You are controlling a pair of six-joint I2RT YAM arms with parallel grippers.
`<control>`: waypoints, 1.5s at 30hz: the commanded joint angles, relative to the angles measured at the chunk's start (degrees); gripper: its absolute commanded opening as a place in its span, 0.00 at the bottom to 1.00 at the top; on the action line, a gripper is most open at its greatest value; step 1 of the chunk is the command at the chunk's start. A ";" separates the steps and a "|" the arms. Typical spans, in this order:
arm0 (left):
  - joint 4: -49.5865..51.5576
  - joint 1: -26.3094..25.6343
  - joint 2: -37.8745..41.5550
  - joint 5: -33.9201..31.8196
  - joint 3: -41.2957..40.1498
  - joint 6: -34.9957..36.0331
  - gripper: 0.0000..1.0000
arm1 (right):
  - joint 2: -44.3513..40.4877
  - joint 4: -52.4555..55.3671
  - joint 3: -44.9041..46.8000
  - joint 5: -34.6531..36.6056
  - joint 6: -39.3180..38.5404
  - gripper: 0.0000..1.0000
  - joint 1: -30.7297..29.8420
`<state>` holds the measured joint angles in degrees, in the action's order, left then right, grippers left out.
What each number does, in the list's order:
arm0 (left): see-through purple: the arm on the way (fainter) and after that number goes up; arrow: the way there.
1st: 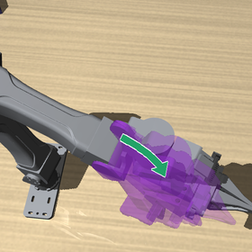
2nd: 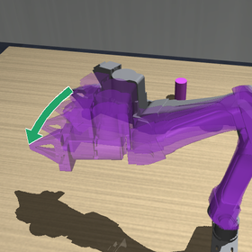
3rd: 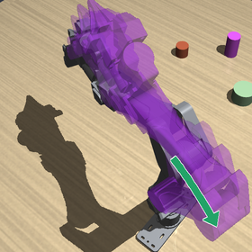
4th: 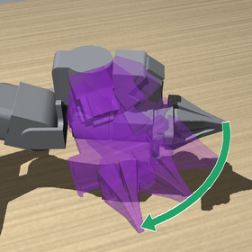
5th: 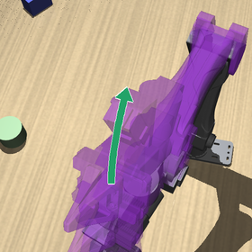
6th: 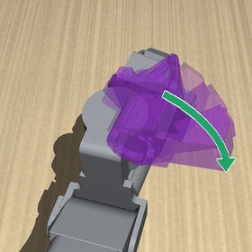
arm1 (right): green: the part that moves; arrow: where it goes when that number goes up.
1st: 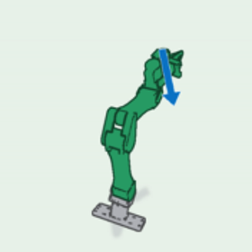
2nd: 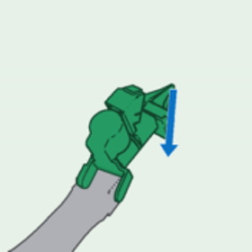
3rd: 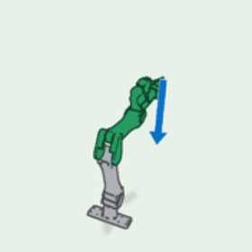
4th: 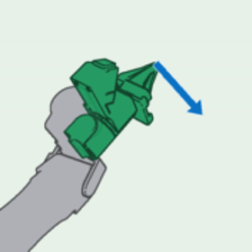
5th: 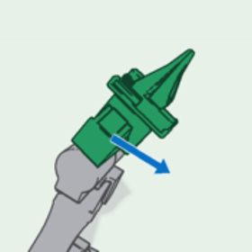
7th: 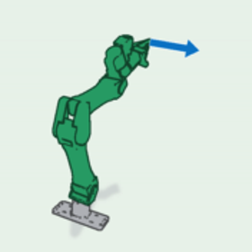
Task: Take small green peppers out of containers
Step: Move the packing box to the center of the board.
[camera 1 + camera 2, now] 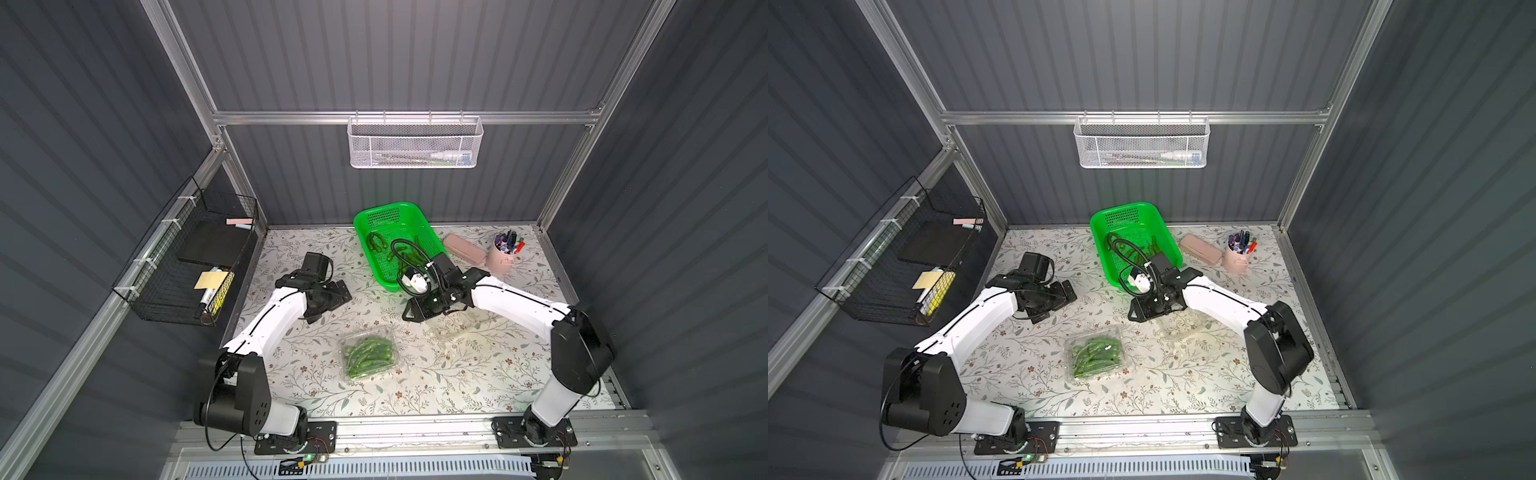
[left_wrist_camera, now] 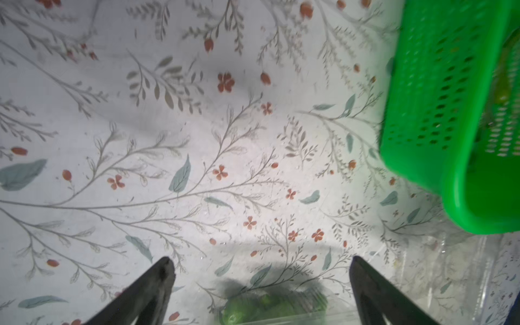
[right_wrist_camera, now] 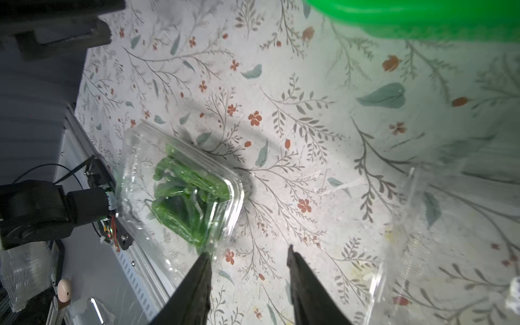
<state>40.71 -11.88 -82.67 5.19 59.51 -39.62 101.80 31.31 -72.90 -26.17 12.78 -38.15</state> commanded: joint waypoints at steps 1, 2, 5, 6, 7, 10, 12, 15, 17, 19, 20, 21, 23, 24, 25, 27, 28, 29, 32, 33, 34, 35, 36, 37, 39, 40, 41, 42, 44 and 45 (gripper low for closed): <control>4.23 -1.96 0.81 -1.03 -0.85 -2.00 0.99 | 2.33 -0.71 -0.37 0.42 -1.02 0.47 -0.05; 4.98 -2.01 1.47 -1.54 -0.96 -2.36 0.99 | 2.77 -0.74 -0.48 1.58 -0.71 0.47 0.01; 6.95 -2.33 3.19 -2.26 -1.71 -2.87 0.99 | 3.91 1.63 -0.60 7.08 1.73 0.46 0.62; 7.30 -2.56 3.37 -1.63 -2.21 -2.76 0.99 | 3.82 2.29 -0.04 9.34 2.45 0.46 1.24; 7.09 -3.22 3.61 -0.68 -2.86 -2.58 0.99 | 3.48 2.89 0.82 11.81 3.49 0.46 1.90; 5.84 -6.31 3.22 2.63 -4.42 -2.75 0.99 | 1.42 3.67 4.17 15.48 6.43 0.46 4.82; 5.04 -8.22 2.08 4.35 -4.83 -2.86 0.99 | -0.73 3.86 6.64 16.78 8.42 0.46 7.64; 3.54 -9.47 0.96 6.78 -4.97 -2.44 0.99 | -4.31 2.90 9.18 15.76 8.17 0.46 9.67; 2.55 -9.56 0.23 8.57 -4.88 -2.06 0.99 | -6.39 1.53 9.93 10.89 5.49 0.47 9.63; 0.95 -9.99 -0.80 10.41 -4.99 -1.94 0.99 | -8.02 0.21 10.54 3.46 3.10 0.47 9.10; -0.28 -10.17 -1.42 11.47 -5.11 -2.03 0.99 | -8.51 0.17 10.50 1.08 2.07 0.47 8.46; -1.87 -10.42 -2.19 12.57 -5.18 -2.13 0.99 | -8.63 0.78 10.16 -0.98 0.99 0.47 7.75; -5.96 -11.01 -4.14 14.14 -4.79 -2.54 0.99 | -8.56 2.17 9.88 -5.09 -1.14 0.47 6.80; -8.04 -11.27 -5.63 16.99 -3.86 -2.37 0.99 | -8.62 2.63 10.02 -7.60 -2.12 0.47 6.50; -9.96 -11.60 -6.88 18.14 -2.98 -2.03 0.99 | -8.78 2.95 10.21 -9.17 -2.68 0.47 6.37; -12.09 -11.94 -8.19 18.64 -1.02 -1.66 0.99 | -9.31 3.32 10.97 -13.31 -3.64 0.48 6.39; -12.00 -11.94 -8.21 18.71 -0.37 -1.25 0.99 | -9.43 4.16 11.05 -15.05 -4.45 0.48 6.34; -10.34 -11.94 -8.08 18.08 0.41 -0.36 0.99 | -9.43 5.41 10.95 -16.39 -5.42 0.49 6.02; -5.36 -11.96 -6.59 14.97 0.65 0.94 0.99 | -8.81 8.33 11.00 -18.43 -7.62 0.52 4.19; -4.50 -11.98 -5.61 14.95 -0.04 0.98 0.99 | -8.07 9.38 10.88 -19.03 -7.96 0.53 3.52; -4.07 -11.94 -4.61 14.95 -0.89 0.93 0.99 | -7.21 10.10 10.78 -19.38 -8.07 0.53 2.88; -3.68 -11.94 -3.52 14.97 -2.07 0.74 0.99 | -6.30 10.37 10.77 -19.53 -7.88 0.53 2.34; -3.81 -11.94 -2.33 14.96 -3.49 0.45 0.99 | -5.56 10.39 10.77 -19.84 -7.72 0.53 2.13; -3.93 -11.94 -1.33 14.99 -4.81 0.17 0.99 | -5.30 10.36 10.69 -20.27 -7.76 0.53 2.12; -3.46 -11.94 0.77 14.94 -7.31 -0.20 0.99 | -4.45 10.69 10.23 -20.79 -7.85 0.53 2.14; -2.93 -11.94 1.66 14.97 -8.39 -0.12 0.99 | -3.79 11.47 9.71 -20.95 -7.91 0.53 2.16; -2.02 -11.94 2.76 14.95 -9.50 -0.05 0.99 | -2.66 12.41 9.05 -21.39 -8.00 0.53 2.13; -0.99 -11.94 3.69 15.07 -10.45 0.15 0.99 | -1.72 13.36 8.39 -21.67 -8.31 0.53 2.19; -1.17 -12.03 5.86 16.65 -11.84 0.01 0.99 | -0.92 13.22 8.17 -22.90 -8.52 0.53 2.14; -2.47 -12.03 6.79 18.23 -12.50 -0.11 0.99 | -0.58 13.17 8.05 -23.65 -8.73 0.53 2.19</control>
<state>37.04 -23.86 -78.48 21.19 48.53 -40.29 100.36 42.04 -63.35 -46.11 6.37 -36.05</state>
